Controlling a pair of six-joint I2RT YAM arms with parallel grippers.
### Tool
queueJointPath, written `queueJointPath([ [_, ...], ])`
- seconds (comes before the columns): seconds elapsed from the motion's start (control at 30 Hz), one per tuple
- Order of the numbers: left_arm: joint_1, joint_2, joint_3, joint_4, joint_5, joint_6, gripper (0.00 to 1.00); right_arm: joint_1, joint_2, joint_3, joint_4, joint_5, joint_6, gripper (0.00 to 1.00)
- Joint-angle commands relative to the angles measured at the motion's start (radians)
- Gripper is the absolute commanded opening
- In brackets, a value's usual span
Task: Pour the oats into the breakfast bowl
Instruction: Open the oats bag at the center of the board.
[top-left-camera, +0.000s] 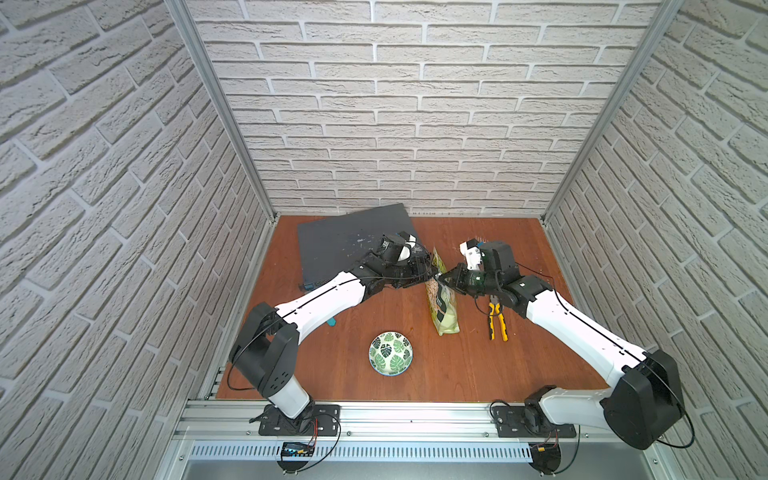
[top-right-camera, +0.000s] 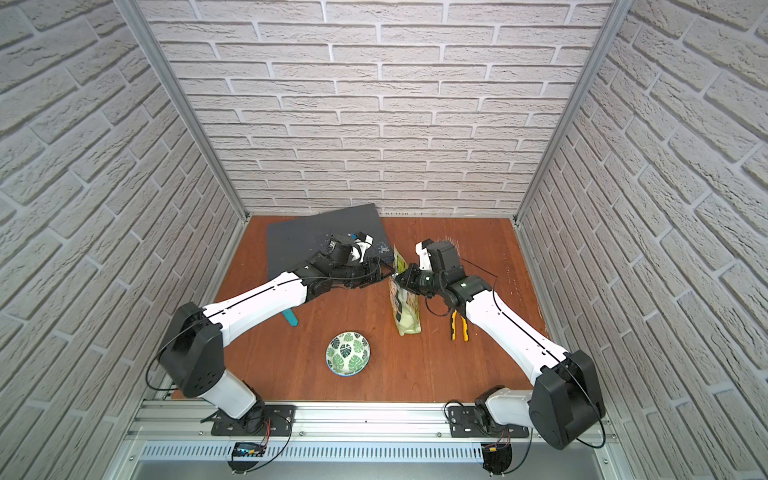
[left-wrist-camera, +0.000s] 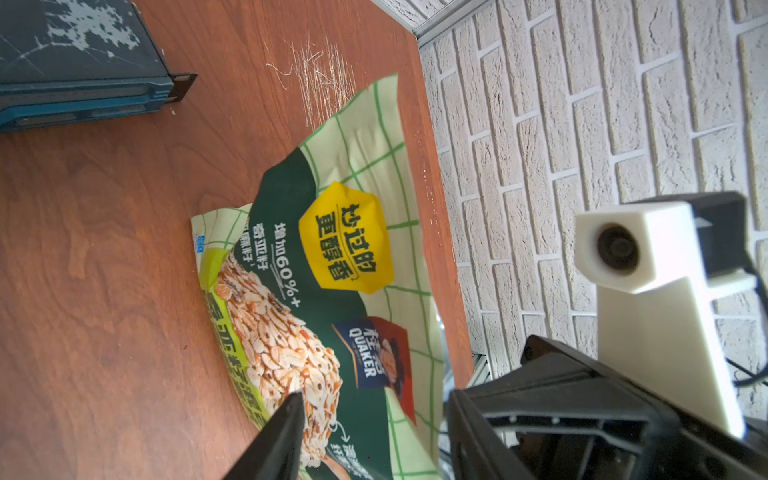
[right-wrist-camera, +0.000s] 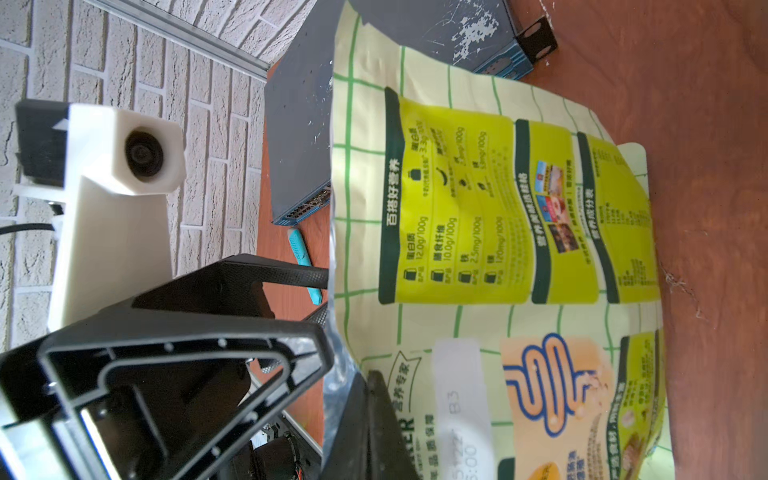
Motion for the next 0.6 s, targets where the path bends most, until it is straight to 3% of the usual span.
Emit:
queueJointPath([
  [0.0,-0.006,0.015,0.032,0.051,0.018,0.009,0.54,-0.004,-0.008,0.008,-0.016,0.024,-0.017,0.03],
  [0.13,-0.007,0.032,0.035,0.043,0.009,0.017,0.45,-0.004,-0.012,0.014,-0.030,0.029,-0.028,0.03],
  [0.57,-0.034,0.058,0.082,-0.058,-0.031,0.102,0.30,-0.004,-0.028,0.034,-0.060,0.056,-0.054,0.03],
])
